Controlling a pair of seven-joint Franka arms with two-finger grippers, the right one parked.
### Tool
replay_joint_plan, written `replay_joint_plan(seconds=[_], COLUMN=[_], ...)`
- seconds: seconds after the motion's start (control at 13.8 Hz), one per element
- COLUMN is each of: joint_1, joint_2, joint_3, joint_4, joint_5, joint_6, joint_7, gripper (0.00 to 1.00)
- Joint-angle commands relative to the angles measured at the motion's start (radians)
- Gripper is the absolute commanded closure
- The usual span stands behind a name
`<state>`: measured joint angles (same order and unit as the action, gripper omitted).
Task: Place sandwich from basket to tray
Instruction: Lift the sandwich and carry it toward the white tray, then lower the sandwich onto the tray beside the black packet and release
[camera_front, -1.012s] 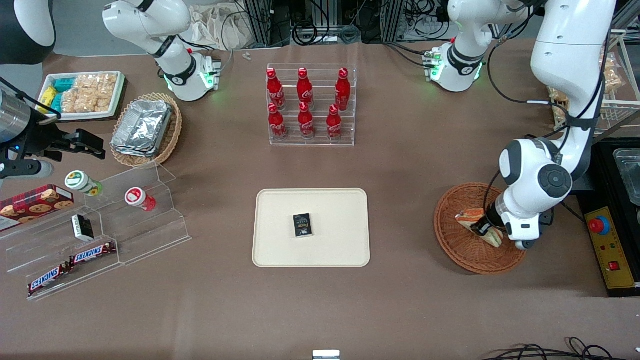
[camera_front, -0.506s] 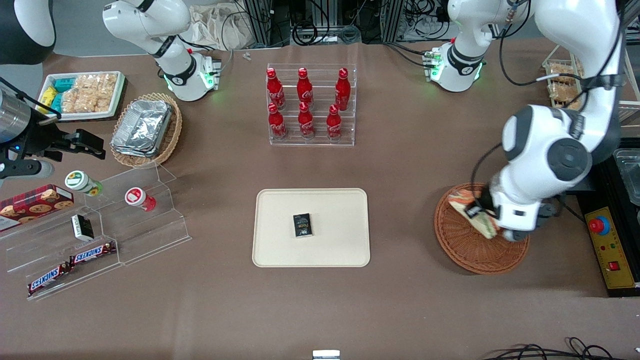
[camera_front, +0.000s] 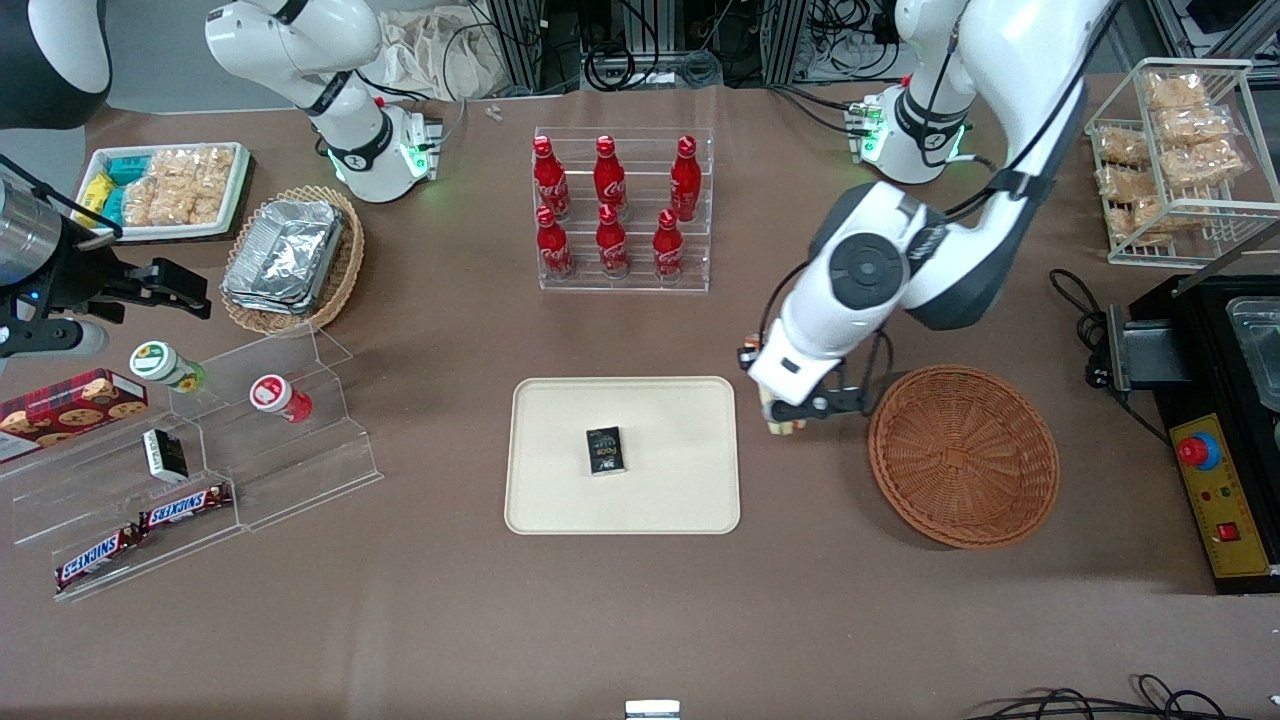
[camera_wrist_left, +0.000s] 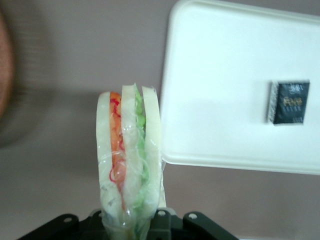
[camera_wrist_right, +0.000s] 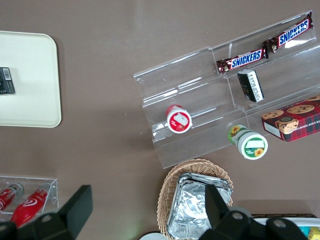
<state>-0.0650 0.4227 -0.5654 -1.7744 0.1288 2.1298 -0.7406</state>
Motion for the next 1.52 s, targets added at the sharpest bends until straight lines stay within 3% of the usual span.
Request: replay_joint_plan(seconds=[0.0,0.14,0.58,0.65,0.72,0.8,1.01,1.37,1.45], joint_1=[-0.002,-0.056,-0.067,-0.067,-0.067,-0.068,-0.073,-0.023,0.032], joint_2=[0.115,0.178,0.317,0.327,0.329,0.331,0.332,0.213,0.170], joint_3=[-0.031,-0.024,-0.021,-0.021,-0.019,-0.018,-0.013,-0.016,-0.040], joint_4=[0.033,0.055,0.112,0.113,0.116,0.119,0.124,0.222,0.224], joint_5=[0.084,0.133,0.342,0.350,0.350,0.351,0.376,0.351,0.298], joint_6=[0.090,0.159,0.231,0.231,0.231,0.231,0.233,0.100,0.034], joint_7=[0.032,0.029,-0.025,-0.028,-0.037,-0.052,-0.103,-0.206,-0.191], gripper=[1.00,1.00,0.96,0.91,0.78,0.33,0.02,0.01,0.01])
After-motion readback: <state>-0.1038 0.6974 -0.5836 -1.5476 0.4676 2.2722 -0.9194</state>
